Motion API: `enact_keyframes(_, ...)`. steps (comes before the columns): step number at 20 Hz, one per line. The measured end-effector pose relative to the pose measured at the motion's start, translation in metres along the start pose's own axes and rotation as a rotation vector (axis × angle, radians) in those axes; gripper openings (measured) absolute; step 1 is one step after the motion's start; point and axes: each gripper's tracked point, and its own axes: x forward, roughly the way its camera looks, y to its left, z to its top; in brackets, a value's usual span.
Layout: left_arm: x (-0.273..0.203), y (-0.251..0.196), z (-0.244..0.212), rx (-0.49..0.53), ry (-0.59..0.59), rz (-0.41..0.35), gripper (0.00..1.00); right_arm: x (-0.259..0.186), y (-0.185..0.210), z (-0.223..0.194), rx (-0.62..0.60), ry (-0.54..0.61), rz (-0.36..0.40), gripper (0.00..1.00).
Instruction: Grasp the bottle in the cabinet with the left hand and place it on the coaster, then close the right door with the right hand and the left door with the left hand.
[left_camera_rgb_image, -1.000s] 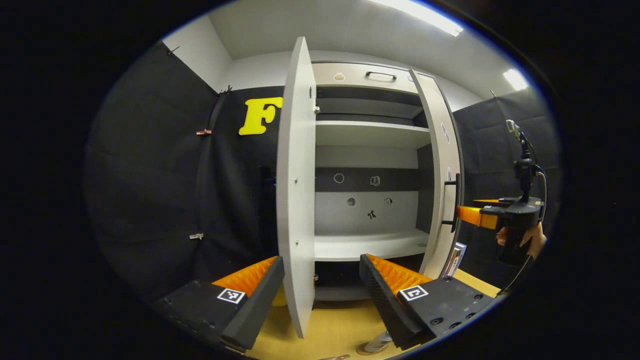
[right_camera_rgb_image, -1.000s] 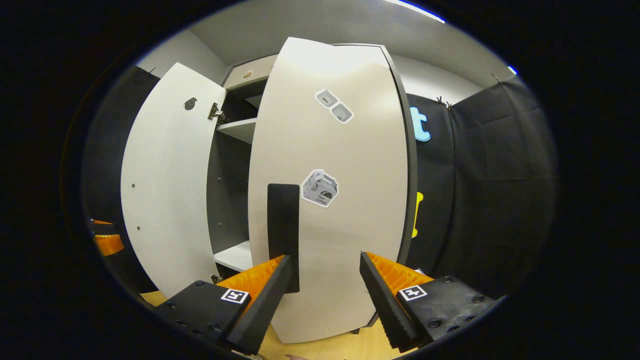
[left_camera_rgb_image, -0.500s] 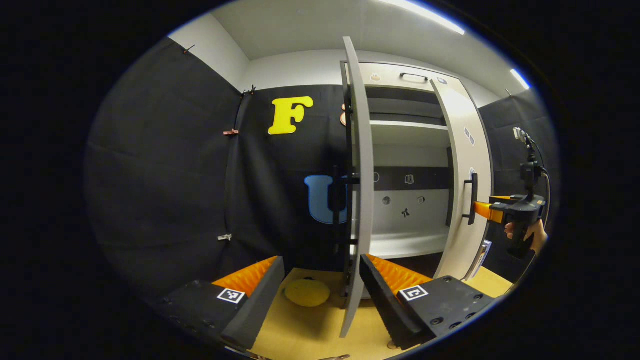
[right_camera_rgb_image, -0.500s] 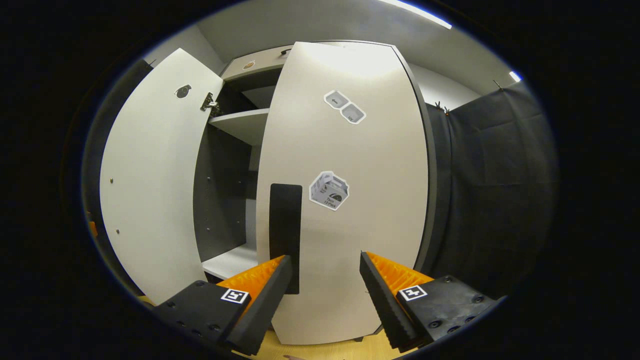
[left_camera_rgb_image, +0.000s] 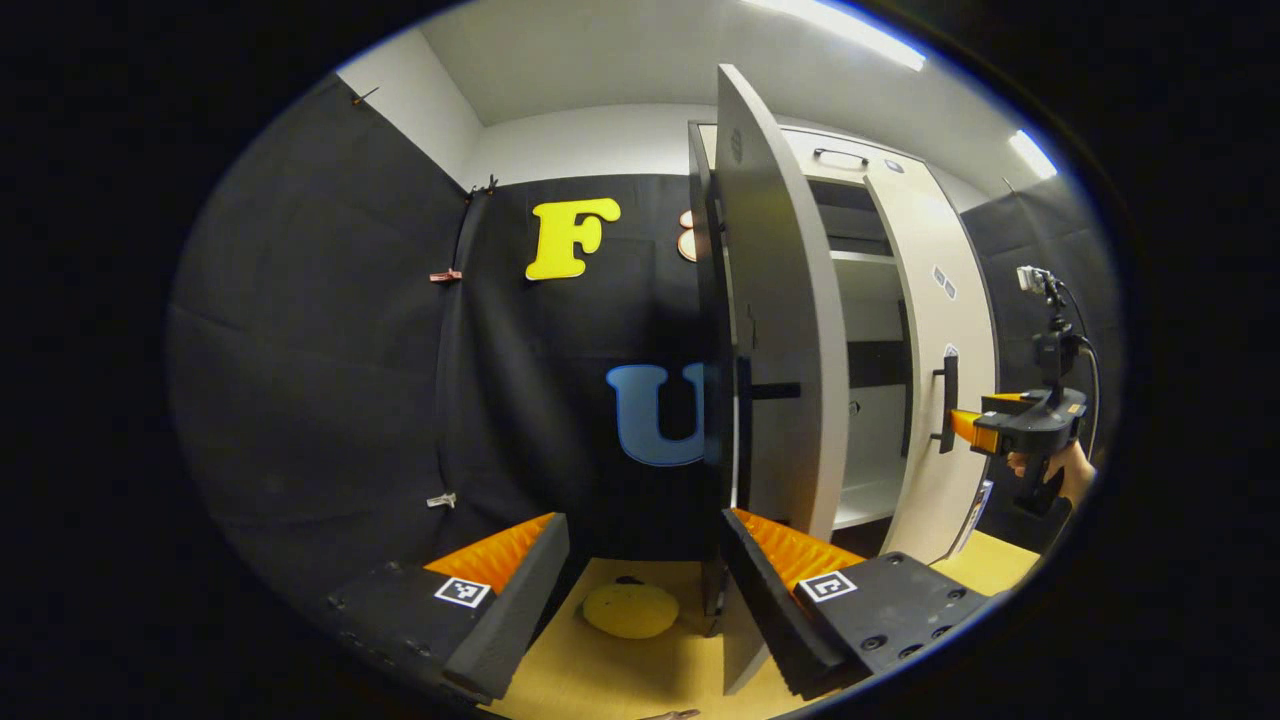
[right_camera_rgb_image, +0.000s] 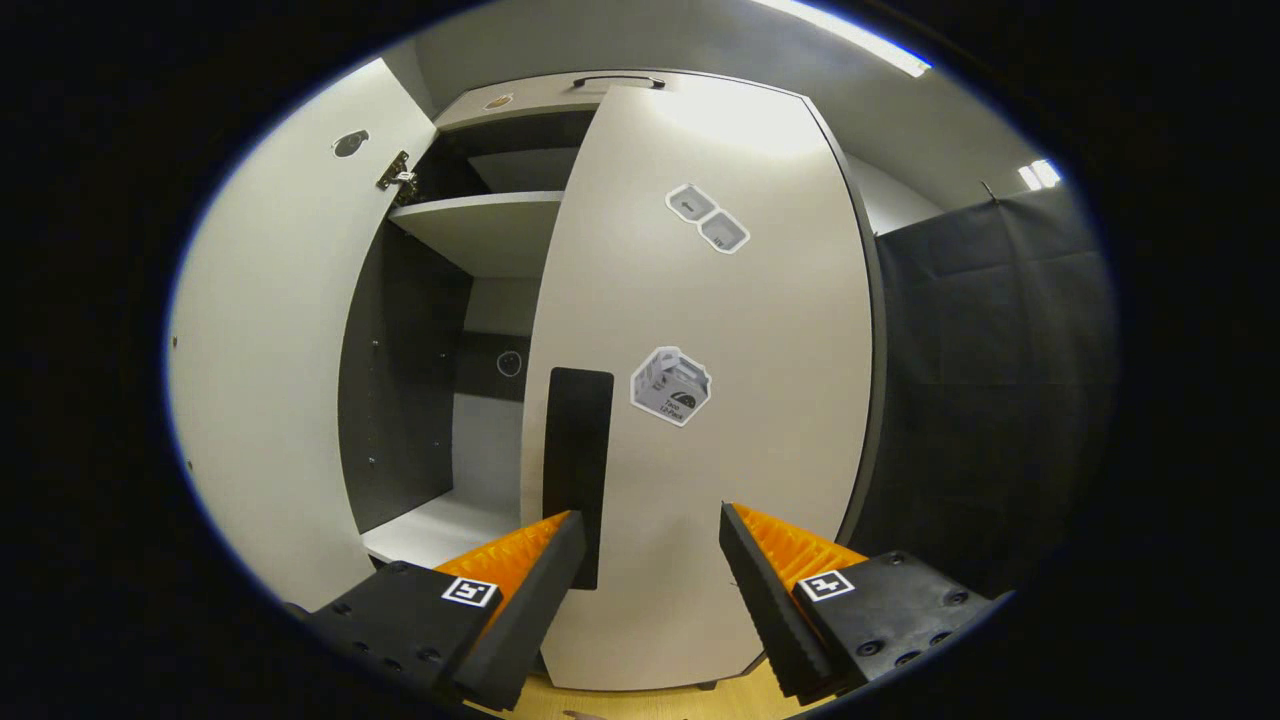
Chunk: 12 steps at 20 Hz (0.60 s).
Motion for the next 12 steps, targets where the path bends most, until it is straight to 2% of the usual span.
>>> enact_keyframes(2, 0.01, 0.0, 0.002, -0.001, -0.002, -0.018, 0.96, -0.001, -0.001, 0.001, -0.011, 0.004, -0.012, 0.93)
enact_keyframes(5, 0.042, 0.002, 0.003, -0.017, -0.005, -0.041, 0.96, -0.021, 0.008, -0.001, 0.054, 0.043, 0.033, 0.96)
enact_keyframes(8, 0.052, -0.008, 0.008, -0.031, -0.007, -0.082, 0.96, -0.052, -0.008, -0.002, 0.064, 0.045, 0.011, 0.97)
enact_keyframes(10, 0.053, -0.01, 0.008, -0.014, -0.012, -0.09, 0.89, -0.068, -0.021, -0.001, 0.035, 0.044, -0.006, 0.98)
enact_keyframes(12, 0.051, -0.016, 0.008, -0.025, -0.003, -0.107, 0.87, -0.078, -0.03, -0.003, 0.016, 0.048, -0.019, 0.97)
